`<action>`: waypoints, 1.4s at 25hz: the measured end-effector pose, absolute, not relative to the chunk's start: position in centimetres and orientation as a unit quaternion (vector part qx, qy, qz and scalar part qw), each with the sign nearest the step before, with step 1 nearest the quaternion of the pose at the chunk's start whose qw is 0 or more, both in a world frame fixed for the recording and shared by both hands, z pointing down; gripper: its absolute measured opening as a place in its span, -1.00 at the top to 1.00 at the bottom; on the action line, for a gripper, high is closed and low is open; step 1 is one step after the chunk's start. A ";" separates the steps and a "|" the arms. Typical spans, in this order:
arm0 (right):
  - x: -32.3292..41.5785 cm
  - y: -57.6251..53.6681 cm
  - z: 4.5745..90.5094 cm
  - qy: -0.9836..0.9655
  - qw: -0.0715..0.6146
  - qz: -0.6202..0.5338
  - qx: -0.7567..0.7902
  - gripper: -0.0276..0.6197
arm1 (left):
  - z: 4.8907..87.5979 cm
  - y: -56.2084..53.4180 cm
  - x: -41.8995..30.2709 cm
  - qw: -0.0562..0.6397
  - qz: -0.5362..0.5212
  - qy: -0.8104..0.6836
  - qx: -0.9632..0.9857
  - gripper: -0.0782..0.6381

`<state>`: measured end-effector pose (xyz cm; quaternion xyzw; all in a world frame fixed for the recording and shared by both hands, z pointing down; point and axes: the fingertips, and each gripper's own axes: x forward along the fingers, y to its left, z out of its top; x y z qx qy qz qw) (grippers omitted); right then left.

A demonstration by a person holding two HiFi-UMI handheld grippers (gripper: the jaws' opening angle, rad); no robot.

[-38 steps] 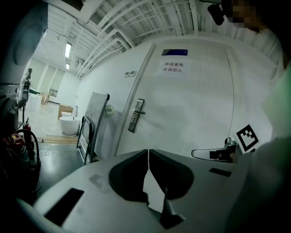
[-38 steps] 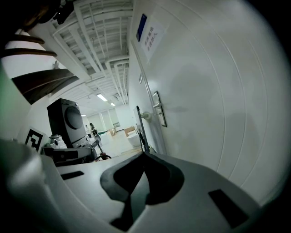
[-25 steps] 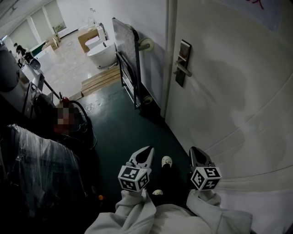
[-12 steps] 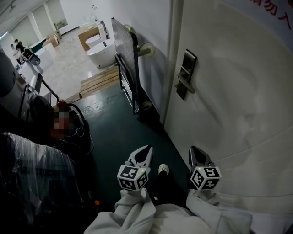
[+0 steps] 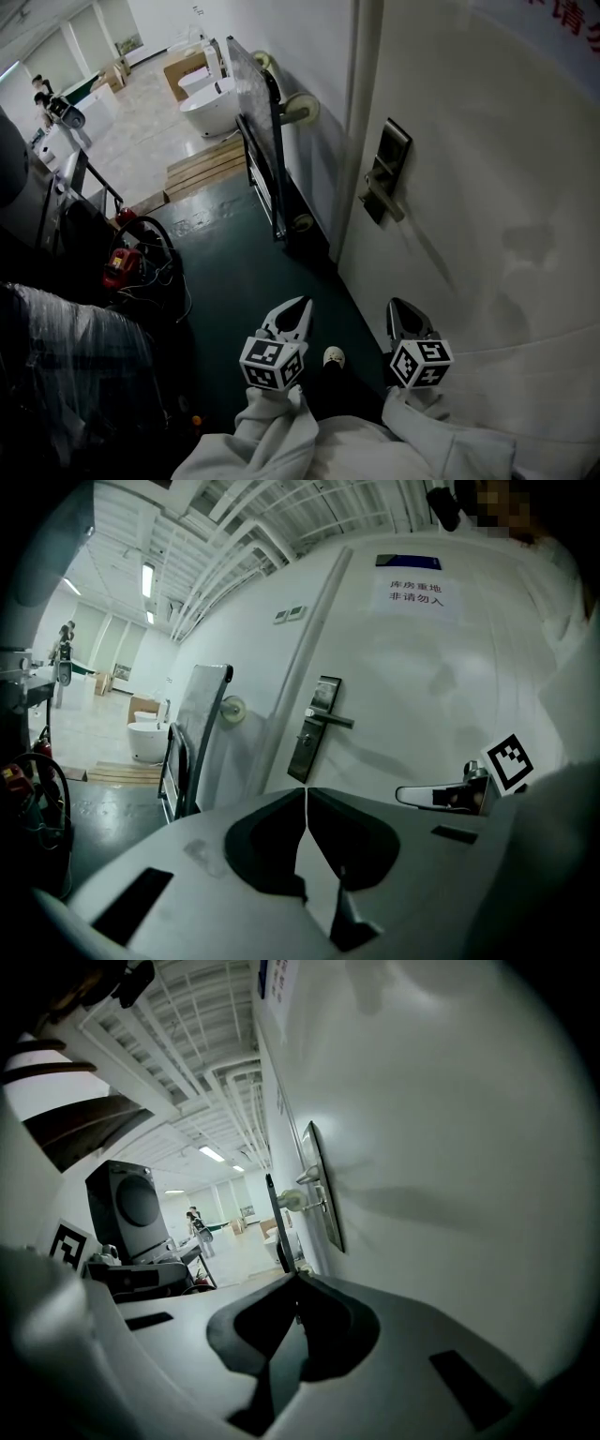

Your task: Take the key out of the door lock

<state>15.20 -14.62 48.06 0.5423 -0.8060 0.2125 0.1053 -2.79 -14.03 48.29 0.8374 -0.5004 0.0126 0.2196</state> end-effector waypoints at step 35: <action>16.8 -25.0 48.8 -0.803 0.091 0.213 0.548 0.75 | 48.8 -27.4 1.5 0.215 0.018 -0.464 0.859 0.73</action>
